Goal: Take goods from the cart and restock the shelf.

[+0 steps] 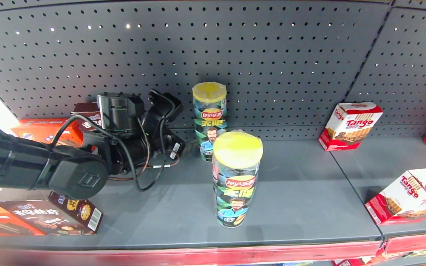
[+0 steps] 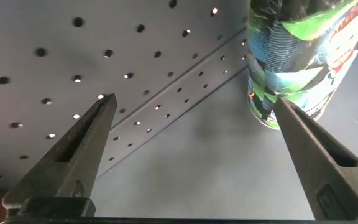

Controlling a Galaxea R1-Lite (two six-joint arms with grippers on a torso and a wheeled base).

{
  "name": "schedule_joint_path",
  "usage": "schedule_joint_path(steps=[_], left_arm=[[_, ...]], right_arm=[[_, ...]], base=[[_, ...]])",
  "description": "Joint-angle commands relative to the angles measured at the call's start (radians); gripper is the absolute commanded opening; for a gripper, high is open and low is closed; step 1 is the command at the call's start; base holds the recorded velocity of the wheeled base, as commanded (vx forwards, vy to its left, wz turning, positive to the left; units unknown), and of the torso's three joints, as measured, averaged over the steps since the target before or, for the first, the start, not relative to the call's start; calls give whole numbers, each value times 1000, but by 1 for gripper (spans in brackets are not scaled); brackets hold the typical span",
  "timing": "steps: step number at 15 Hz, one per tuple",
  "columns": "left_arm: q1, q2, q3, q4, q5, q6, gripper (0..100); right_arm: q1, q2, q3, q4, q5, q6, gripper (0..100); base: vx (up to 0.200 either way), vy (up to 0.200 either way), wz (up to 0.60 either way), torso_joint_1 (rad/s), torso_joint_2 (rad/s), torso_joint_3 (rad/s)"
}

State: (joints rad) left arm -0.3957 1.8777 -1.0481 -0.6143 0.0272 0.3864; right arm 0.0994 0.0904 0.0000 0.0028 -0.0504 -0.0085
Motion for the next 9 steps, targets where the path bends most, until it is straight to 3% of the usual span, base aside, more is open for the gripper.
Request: schedule_joint_path(steps=[1,9], left_arm=[[-3,32,-7,-10,8,-1,100],[-8,24,-3,-22,39,0,100]], right_arm=[[0,2,0,0,0,-1,100],[0,2,0,0,0,-1,100]], base=[[0,0,0,0,0,0],[0,0,0,0,0,0]])
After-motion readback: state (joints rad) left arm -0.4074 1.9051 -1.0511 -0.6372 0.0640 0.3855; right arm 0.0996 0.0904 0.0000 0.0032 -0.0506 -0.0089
